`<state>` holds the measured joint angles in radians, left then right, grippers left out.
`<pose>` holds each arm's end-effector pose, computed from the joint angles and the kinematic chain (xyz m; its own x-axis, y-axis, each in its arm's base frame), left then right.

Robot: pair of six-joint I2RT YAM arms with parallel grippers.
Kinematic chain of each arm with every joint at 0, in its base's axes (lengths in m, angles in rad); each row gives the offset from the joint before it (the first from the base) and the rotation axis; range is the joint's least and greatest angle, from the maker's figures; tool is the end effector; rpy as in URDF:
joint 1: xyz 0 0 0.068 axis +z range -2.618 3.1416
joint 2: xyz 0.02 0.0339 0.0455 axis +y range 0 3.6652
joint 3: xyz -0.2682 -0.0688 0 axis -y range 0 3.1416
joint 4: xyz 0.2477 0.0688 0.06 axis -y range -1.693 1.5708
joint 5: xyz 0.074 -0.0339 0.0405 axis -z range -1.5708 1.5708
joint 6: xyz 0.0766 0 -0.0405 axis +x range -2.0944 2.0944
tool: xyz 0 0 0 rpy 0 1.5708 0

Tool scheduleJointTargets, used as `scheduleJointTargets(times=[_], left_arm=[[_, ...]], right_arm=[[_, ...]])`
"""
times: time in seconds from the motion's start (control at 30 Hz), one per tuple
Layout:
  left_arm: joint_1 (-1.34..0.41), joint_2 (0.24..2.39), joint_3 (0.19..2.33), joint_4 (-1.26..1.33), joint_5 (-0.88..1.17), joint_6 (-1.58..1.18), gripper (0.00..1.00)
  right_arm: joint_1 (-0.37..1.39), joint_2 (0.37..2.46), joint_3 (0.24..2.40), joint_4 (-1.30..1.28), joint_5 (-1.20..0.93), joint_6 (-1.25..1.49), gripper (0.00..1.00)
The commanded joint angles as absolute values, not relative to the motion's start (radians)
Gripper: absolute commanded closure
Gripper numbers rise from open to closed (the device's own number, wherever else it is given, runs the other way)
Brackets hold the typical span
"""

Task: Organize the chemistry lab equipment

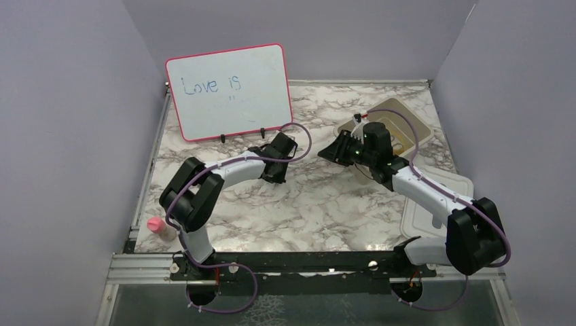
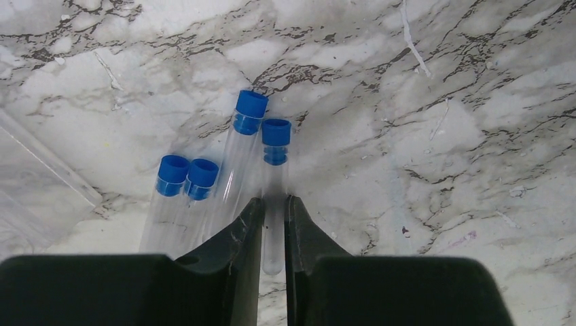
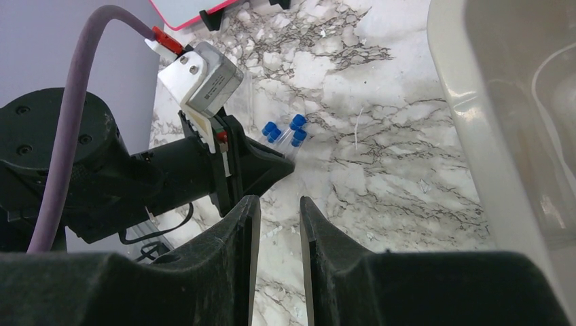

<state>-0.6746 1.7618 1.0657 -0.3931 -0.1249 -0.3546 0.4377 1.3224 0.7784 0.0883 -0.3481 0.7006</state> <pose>0.2941 -0.2230 0.1311 -0.8486 0.2375 -0.4727 0.2986 0.9527 -0.0573 0.2862 0.1628 0.2324 -0.7404 0.3226 -0.5897 -0.2597 0.6719 0.6936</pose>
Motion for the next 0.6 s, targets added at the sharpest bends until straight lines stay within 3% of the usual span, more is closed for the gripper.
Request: scheduleJointTargets(times=[0.0, 0.33, 0.57], left_arm=[[-0.694, 1.781, 1.069, -0.438, -0.174, -0.342, 0.86], [-0.709, 1.530, 0.980, -0.285, -0.179, -0.338, 0.89], [-0.709, 1.330, 0.885, -0.122, -0.076, -0.321, 0.89]], right_arm=[[0.444, 1.316, 0.767, 0.110, -0.330, 0.706, 0.68], [0.466, 1.365, 0.805, 0.135, -0.536, 0.655, 0.56], [0.528, 1.401, 0.869, 0.192, -0.559, 0.715, 0.45]])
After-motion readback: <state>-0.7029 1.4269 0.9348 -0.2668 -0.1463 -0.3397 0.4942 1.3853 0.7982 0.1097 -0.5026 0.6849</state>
